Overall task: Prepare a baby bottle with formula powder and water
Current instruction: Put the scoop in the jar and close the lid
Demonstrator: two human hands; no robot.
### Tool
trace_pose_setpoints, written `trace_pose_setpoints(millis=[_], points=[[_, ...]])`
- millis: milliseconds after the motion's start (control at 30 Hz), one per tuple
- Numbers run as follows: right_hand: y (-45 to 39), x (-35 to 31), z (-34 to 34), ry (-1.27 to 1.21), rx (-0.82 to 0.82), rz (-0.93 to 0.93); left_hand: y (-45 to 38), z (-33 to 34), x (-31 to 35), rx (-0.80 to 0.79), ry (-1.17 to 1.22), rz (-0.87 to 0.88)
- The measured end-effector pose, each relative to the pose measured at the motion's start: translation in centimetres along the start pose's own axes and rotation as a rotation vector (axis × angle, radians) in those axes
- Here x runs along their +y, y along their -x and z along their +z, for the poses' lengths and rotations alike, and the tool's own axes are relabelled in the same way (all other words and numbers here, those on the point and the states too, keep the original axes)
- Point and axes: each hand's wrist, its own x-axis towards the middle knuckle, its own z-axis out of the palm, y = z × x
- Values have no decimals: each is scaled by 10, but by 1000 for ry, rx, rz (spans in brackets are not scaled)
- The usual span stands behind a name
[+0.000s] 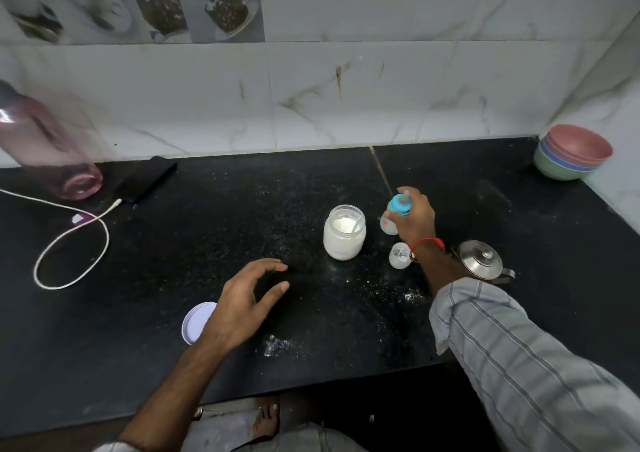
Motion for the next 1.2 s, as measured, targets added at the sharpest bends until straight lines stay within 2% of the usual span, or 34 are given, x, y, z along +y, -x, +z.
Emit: trace_pose_setpoints(millis=[233, 333, 433, 500, 667, 800, 933, 1067, 1200], points=[[-8, 2, 0, -19, -20, 90, -11, 0, 0, -21, 0, 7], [2, -8, -1, 48, 96, 111, -17, 1, 3, -37, 4, 15], [30, -26, 5, 71, 297, -134, -23, -2, 5, -50, 32, -29], [51, -40, 13, 47, 312, -293, -25, -6, 5, -66, 42, -49], [105, -63, 45, -117, 189, -504, -13, -18, -8, -129, -184, -87], [144, -73, 74, -119, 5, -565, 13, -24, -30, -164, -441, -339], [171, -74, 96, -116, -144, -497, 43, -25, -48, -159, -522, -587], [185, -72, 103, -102, -201, -493, 59, -21, -57, -92, -490, -576], [190, -71, 102, -87, -250, -469, 56, -17, -56, -101, -469, -563]])
